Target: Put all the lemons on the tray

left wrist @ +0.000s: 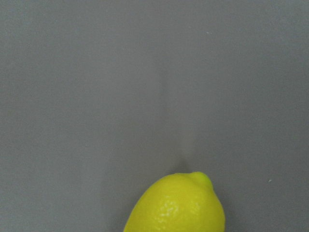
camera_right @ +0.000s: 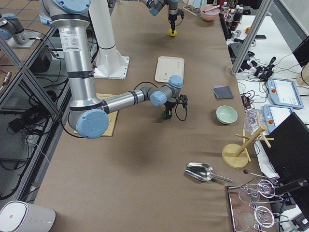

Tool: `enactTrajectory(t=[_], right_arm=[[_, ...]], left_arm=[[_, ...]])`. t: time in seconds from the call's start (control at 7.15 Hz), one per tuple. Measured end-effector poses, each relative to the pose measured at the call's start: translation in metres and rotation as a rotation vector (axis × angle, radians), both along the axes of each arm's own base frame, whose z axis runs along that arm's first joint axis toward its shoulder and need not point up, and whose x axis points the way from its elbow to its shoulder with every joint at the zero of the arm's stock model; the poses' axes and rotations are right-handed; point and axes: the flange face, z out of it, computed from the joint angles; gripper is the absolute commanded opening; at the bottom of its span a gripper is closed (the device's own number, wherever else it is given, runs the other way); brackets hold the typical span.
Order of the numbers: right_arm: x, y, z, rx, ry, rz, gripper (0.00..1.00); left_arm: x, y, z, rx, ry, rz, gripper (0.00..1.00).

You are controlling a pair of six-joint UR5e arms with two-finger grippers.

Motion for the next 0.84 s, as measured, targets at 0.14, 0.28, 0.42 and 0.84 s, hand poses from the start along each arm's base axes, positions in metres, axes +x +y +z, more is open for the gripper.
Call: enactTrajectory(t=[0.14,0.28,0.42,0.84], right_arm=[[0.0,0.0,0.0,-0.002,0.0,0.003,0.26],[0.001,0.0,-0.002,-0.001,-0.003,0.005,0.26],[0.004,-0.001,-0.007,0.006,-0.009,0.01,0.26],[0.022,-0.019,-0.038,0.033,-0.037,0.055,0.26]], left_arm=[[0.002,-0.001,0.004,0.012,0.006,-0.001,0.56],[0.003,-0.001,0.005,0.019,0.015,-0.005,0.26],[0.004,-0.001,0.003,0.019,0.029,-0.014,0.0],[0.002,0.003,-0.017,0.018,0.079,-0.031,0.0]])
